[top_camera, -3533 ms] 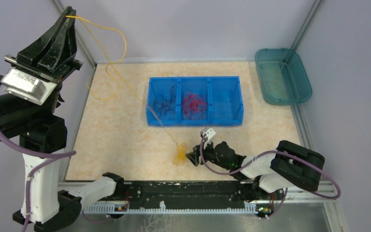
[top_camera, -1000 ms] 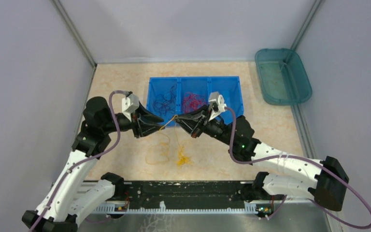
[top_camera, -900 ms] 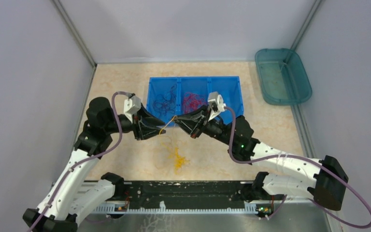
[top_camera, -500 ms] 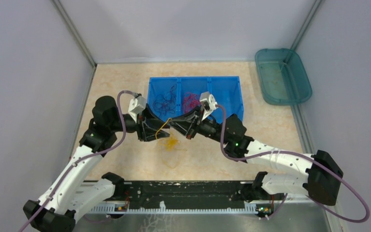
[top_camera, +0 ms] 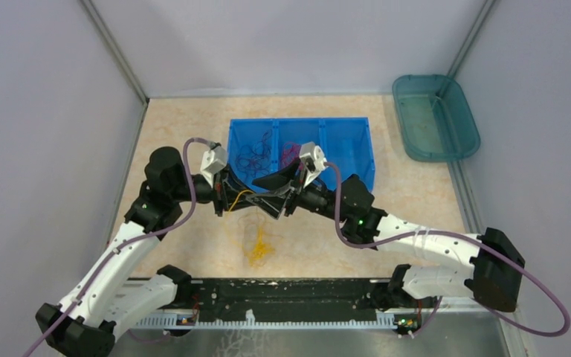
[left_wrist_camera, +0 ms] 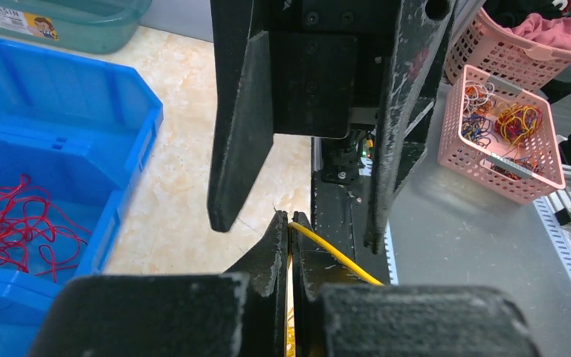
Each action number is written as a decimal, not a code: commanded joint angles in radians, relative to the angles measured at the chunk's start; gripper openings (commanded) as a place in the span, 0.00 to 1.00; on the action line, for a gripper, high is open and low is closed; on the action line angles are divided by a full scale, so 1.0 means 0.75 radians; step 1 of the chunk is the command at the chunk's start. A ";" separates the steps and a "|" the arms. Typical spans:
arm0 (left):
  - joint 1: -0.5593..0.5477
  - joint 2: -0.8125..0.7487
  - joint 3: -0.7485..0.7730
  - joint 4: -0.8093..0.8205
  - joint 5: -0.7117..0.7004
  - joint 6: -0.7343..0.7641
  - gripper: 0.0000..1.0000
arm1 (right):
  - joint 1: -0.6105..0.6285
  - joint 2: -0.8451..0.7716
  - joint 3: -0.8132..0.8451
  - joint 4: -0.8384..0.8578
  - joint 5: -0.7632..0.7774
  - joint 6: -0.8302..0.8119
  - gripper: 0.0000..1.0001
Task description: Untangle the cables
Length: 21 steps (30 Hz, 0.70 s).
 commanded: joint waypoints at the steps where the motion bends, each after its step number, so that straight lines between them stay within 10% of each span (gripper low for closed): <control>1: -0.005 -0.026 0.061 0.042 0.012 -0.061 0.01 | 0.008 -0.119 -0.074 0.029 0.086 -0.034 0.55; 21: -0.007 0.003 0.218 0.079 0.048 -0.193 0.00 | 0.036 0.037 -0.104 0.038 0.121 -0.192 0.50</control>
